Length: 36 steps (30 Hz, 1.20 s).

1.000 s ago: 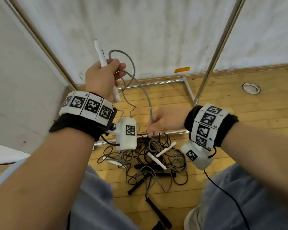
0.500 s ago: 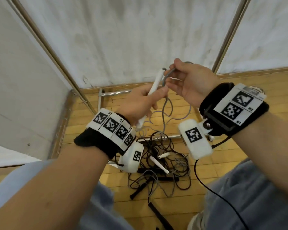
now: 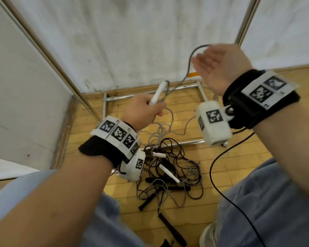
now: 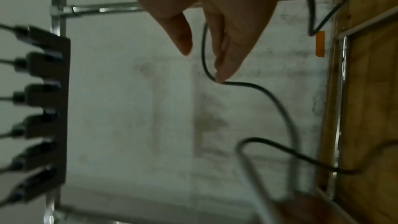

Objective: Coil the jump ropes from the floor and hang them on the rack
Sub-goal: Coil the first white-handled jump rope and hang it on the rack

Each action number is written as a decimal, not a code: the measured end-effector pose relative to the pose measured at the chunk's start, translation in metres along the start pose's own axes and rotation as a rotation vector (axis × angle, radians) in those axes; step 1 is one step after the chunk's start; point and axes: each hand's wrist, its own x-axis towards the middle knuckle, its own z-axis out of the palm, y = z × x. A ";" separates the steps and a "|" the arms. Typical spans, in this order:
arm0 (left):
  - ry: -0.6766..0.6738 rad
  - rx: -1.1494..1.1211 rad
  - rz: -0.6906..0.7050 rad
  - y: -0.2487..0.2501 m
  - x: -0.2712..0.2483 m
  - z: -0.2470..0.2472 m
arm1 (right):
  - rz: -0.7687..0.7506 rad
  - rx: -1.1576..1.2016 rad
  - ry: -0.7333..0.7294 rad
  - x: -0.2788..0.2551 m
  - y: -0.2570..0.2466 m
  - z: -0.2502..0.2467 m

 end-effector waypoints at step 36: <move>-0.282 0.018 0.018 0.010 -0.010 -0.013 | 0.037 -0.060 -0.014 -0.004 0.024 0.012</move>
